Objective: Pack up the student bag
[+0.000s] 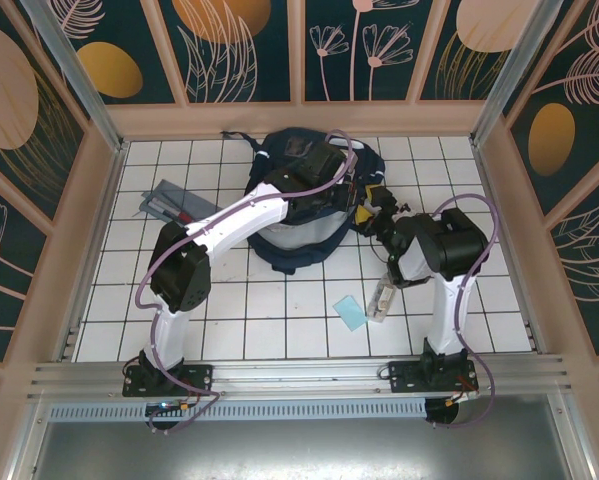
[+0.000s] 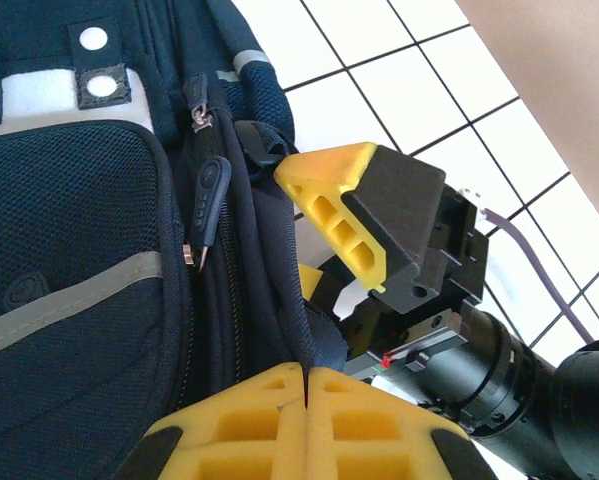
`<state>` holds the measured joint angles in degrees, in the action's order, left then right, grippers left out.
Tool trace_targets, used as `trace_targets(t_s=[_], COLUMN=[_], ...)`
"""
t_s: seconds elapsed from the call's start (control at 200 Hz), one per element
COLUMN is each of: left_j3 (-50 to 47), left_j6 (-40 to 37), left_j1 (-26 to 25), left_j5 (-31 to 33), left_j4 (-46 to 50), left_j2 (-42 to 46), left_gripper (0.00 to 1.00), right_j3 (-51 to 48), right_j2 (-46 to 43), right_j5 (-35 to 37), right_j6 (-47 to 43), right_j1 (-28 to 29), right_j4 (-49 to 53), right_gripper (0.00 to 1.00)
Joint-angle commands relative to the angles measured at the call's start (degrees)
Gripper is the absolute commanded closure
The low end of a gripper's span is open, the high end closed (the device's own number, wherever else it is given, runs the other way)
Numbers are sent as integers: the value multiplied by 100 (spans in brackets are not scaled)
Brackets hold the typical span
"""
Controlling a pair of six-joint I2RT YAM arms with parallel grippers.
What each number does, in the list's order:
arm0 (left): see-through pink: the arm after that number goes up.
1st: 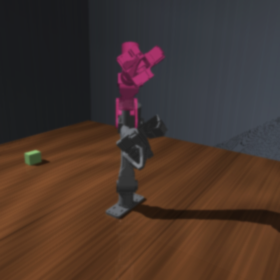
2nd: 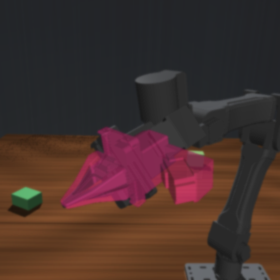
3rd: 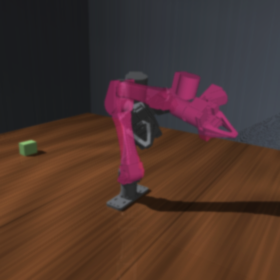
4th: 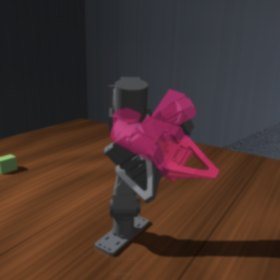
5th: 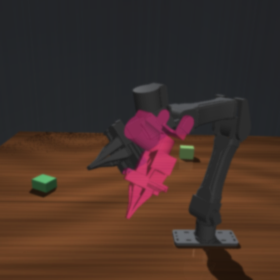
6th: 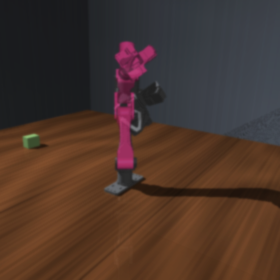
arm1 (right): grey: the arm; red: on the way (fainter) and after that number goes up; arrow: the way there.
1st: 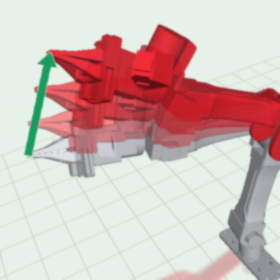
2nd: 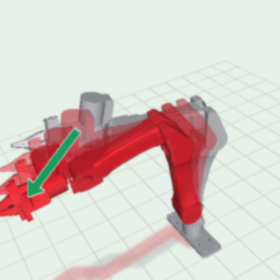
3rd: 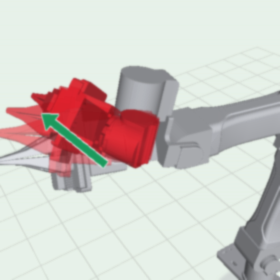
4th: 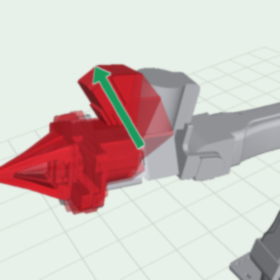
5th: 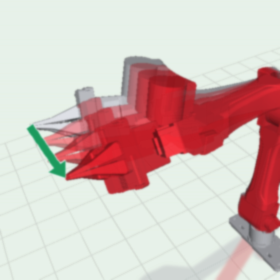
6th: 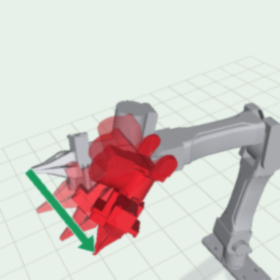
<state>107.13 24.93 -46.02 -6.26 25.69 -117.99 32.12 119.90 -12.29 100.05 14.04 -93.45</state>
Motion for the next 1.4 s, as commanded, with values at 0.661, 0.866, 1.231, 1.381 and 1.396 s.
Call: trace_targets(t_s=[0.661, 0.866, 1.231, 1.381, 1.396], left_j3=[-360, -482, -1240, -1424, -1444], left_j6=[194, -169, -311, -252, -245], left_j1=[23, 177, 234, 234, 236], left_j5=[-449, 207, 227, 134, 133], left_j4=[-789, -600, -696, -715, -721], left_j2=[740, 804, 1417, 1554, 1578], left_gripper=[100, 100, 100, 100, 100], right_j3=[297, -21, 1147, 1784, 1846], right_j2=[412, -338, -758, -221, -173], right_j5=[473, -744, -1944, -2128, -2132], right_j6=[-291, -830, -3492, -3589, -3615], right_j1=[-346, -517, -689, -682, -682], right_j4=[-324, 1114, 4300, 4115, 4134], right_gripper=[32, 24, 21, 22, 22])
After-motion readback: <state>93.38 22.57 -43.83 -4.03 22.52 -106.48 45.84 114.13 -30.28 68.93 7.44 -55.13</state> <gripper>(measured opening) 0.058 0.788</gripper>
